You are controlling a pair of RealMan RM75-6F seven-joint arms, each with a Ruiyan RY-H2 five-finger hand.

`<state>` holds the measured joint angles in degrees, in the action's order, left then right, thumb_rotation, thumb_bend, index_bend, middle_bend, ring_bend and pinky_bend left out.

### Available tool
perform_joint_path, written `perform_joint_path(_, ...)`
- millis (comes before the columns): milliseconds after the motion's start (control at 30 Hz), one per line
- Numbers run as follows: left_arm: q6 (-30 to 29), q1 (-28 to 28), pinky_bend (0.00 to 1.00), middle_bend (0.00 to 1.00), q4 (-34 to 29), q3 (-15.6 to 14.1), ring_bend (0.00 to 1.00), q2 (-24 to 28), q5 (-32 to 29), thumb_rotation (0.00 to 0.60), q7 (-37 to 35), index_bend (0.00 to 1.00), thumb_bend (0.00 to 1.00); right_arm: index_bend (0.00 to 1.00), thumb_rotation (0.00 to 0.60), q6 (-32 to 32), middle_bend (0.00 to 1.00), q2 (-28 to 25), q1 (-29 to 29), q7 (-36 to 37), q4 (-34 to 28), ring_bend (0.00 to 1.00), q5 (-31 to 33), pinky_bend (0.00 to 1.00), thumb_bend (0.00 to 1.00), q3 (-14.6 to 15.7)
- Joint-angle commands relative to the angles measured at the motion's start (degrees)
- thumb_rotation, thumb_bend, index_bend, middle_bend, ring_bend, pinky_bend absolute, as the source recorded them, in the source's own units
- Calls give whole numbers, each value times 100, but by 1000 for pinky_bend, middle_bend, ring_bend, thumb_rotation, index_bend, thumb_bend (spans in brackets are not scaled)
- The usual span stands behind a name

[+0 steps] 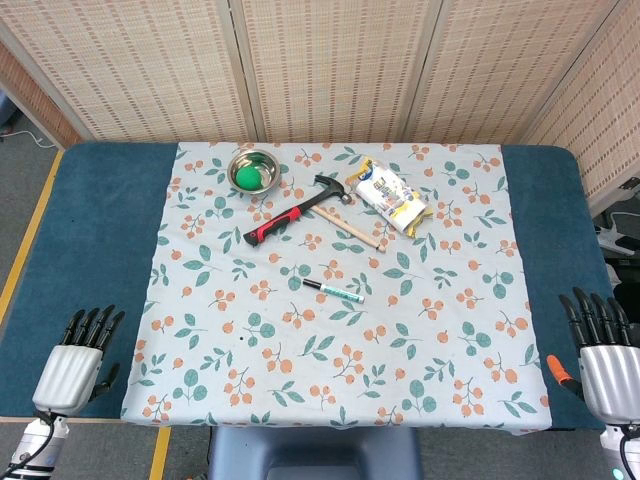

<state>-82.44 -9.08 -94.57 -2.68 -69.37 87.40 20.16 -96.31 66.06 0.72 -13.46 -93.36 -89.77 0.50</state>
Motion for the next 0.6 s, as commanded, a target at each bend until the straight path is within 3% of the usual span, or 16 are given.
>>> perform_joint_path(33, 10, 7, 50, 0, -8, 10, 0, 10, 11, 600, -32, 0, 388, 0, 600, 66, 0, 138, 8, -26, 67, 0, 74, 0, 114, -74)
perform_joint_path(133, 81, -11, 51, 0, -31, 30, 0, 30, -21, 600, -75, 0, 387, 0, 600, 421, 0, 310, 175, -1, -38, 0, 260, 0, 114, -196)
perform_joint_path(233, 172, -43, 51, 0, -54, 43, 0, 63, -43, 600, -121, 0, 387, 27, 600, 1052, 2, 368, 574, -436, -443, 0, 484, 0, 114, -396)
perform_joint_path(367, 224, -57, 51, 0, -63, 53, 0, 107, -43, 600, -204, 0, 387, 123, 600, 1774, 82, 690, 1219, -1524, -940, 0, 851, 0, 114, -795)
perform_joint_path(500, 252, -52, 51, 0, -91, 77, 0, 164, -85, 600, -271, 0, 386, 208, 600, 2441, 123, 1349, 1975, -2996, -1332, 0, 1946, 0, 115, -1310)
perform_joint_path(600, 282, -49, 51, 0, -123, 60, 0, 208, -74, 600, -276, 0, 388, 275, 600, 2651, 154, 1981, 2527, -3987, -1268, 0, 2817, 0, 116, -1578)
